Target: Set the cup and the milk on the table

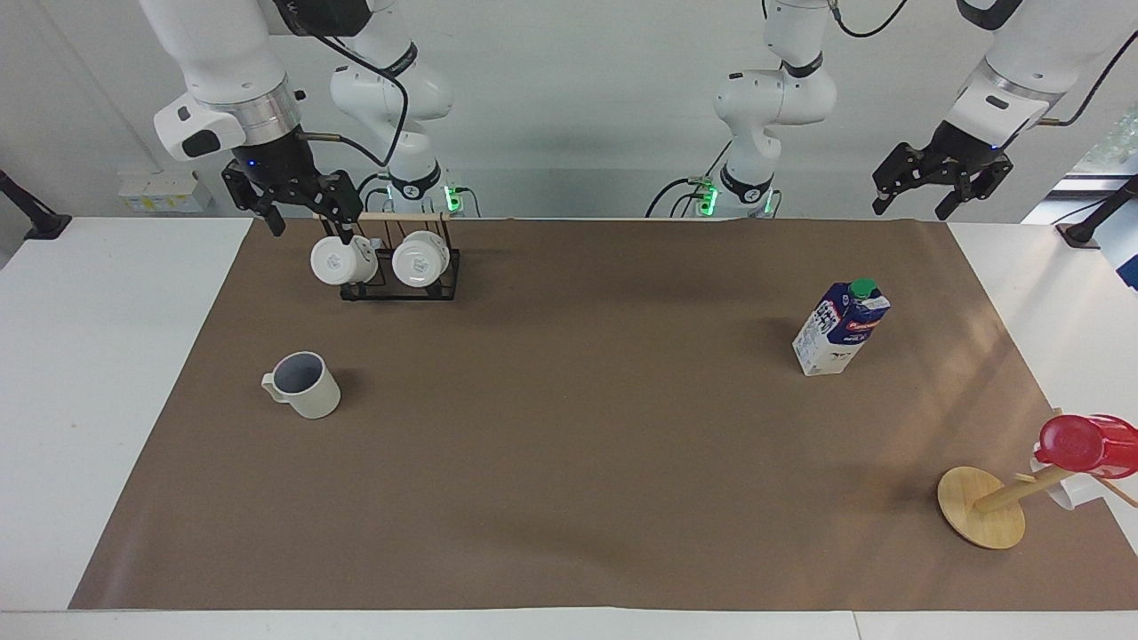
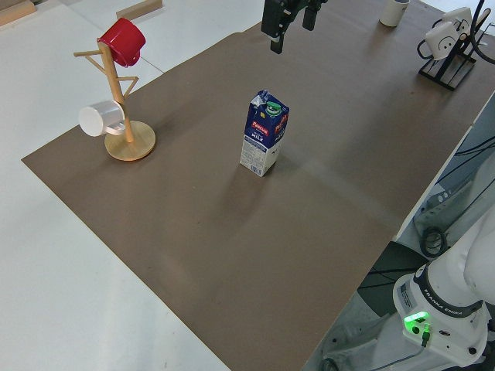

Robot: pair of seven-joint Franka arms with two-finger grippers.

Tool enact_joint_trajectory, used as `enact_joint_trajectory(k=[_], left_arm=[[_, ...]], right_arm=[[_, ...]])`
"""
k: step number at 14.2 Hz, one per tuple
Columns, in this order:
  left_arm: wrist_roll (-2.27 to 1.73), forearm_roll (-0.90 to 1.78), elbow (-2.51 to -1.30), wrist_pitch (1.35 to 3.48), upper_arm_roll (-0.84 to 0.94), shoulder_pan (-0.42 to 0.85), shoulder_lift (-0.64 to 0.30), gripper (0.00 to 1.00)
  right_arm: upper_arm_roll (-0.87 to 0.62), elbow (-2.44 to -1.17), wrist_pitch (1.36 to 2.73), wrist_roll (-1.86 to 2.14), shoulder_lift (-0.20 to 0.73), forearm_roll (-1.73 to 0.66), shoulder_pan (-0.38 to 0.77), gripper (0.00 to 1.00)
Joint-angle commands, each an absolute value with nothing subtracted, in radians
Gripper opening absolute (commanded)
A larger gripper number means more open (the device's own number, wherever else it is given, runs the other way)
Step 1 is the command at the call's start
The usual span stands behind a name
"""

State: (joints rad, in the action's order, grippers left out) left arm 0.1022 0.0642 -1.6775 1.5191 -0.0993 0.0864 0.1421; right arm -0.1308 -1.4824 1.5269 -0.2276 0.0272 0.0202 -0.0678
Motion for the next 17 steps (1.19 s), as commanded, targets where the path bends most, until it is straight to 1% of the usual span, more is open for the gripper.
enact_joint_trajectory(k=[1, 11, 14, 17], left_arm=[[0.097, 0.044, -1.658, 1.500, -0.097, 0.086, 0.133, 1.00], [0.095, 0.044, -1.658, 1.500, -0.097, 0.086, 0.133, 1.00], [0.092, 0.043, -1.657, 1.499, -0.089, 0.101, 0.132, 1.00], [-0.045, 0.003, -1.651, 1.509, -0.059, 0.113, 0.127, 1.00]], right_arm=[[-0.137, -1.486, 1.528, -0.219, 0.031, 0.002, -0.090, 1.00], [-0.132, -1.488, 1.534, -0.215, 0.029, 0.005, -0.097, 1.00], [-0.132, -1.509, 1.552, -0.213, 0.020, 0.005, -0.097, 1.00], [-0.132, -1.509, 1.555, -0.213, 0.018, 0.005, -0.095, 1.00]])
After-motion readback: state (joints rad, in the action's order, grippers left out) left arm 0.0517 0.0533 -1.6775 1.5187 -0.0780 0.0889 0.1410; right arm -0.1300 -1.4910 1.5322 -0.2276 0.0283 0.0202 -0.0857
